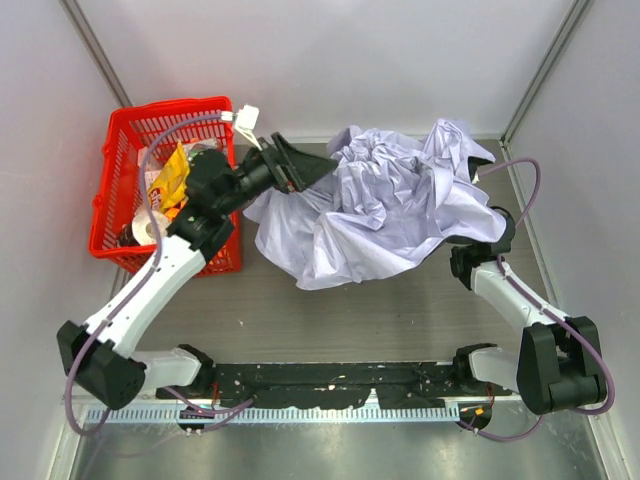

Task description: Put away the umbrella

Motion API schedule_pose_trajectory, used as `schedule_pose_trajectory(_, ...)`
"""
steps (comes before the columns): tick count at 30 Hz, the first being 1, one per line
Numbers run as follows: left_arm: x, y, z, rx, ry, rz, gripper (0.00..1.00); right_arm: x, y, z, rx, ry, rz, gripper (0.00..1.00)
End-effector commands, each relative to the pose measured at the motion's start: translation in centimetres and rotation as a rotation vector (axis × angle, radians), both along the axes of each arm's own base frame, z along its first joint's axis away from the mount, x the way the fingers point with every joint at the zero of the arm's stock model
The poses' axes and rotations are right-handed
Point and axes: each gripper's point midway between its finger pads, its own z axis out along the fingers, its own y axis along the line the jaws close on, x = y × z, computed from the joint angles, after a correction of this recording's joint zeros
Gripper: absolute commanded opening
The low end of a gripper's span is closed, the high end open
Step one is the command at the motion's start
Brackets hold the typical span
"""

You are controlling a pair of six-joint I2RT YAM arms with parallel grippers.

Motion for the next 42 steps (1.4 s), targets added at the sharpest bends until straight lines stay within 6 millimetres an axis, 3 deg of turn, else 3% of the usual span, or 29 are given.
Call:
schedule_pose_trajectory(1,-4.7,-1.1,3.8,-0.077,-0.262,-0.215,1.0,-1.9,-0.4,4.2,0.041,-0.215,-0.007,0.0)
schedule_pose_trajectory(7,-5.3,-3.6,3.1,0.01,-0.361,-0.15,1.0,-1.8,-0.3,4.3,0.04,-0.213,-0.011,0.0)
schedule_pose_trajectory(12,-7.3,-4.8,3.8,-0.065,-0.413,-0.273,1.0,-1.4,-0.3,4.1,0.045,-0.198,-0.015,0.0)
schedule_pose_trajectory(19,-3.0,-5.9,2.8,-0.019,-0.303,-0.093,1.0,-2.2,0.0,4.6,0.057,-0.206,-0.004,0.0)
schedule_pose_trajectory(25,-1.8,-7.6,3.1,0.004,-0.306,-0.012,1.0,-1.7,0.9,4.0,-0.015,-0.218,-0.036,0.01)
schedule_pose_trajectory(31,-1.9,-9.3,3.5,-0.015,-0.296,-0.081,0.98,-1.0,2.5,2.3,-0.181,-0.223,-0.093,0.01)
schedule_pose_trajectory(32,-2.0,-9.3,3.5,-0.023,-0.295,-0.09,0.93,-0.9,2.6,2.1,-0.2,-0.22,-0.095,0.0)
schedule_pose_trajectory(36,-3.0,-9.1,4.5,-0.091,-0.322,-0.119,0.59,-1.3,2.9,1.5,-0.212,-0.21,-0.074,0.01)
schedule_pose_trajectory(39,-3.4,-8.5,5.5,-0.103,-0.356,-0.11,0.12,-0.9,2.9,0.7,-0.22,-0.16,-0.096,0.0)
schedule_pose_trajectory(40,-3.3,-8.2,5.6,-0.095,-0.374,-0.095,0.05,-0.7,2.7,0.6,-0.209,-0.106,-0.12,0.01)
schedule_pose_trajectory(42,-3.0,-7.1,6.1,-0.1,-0.399,-0.033,0.0,2.2,0.9,-0.3,-0.163,0.086,-0.331,0.2)
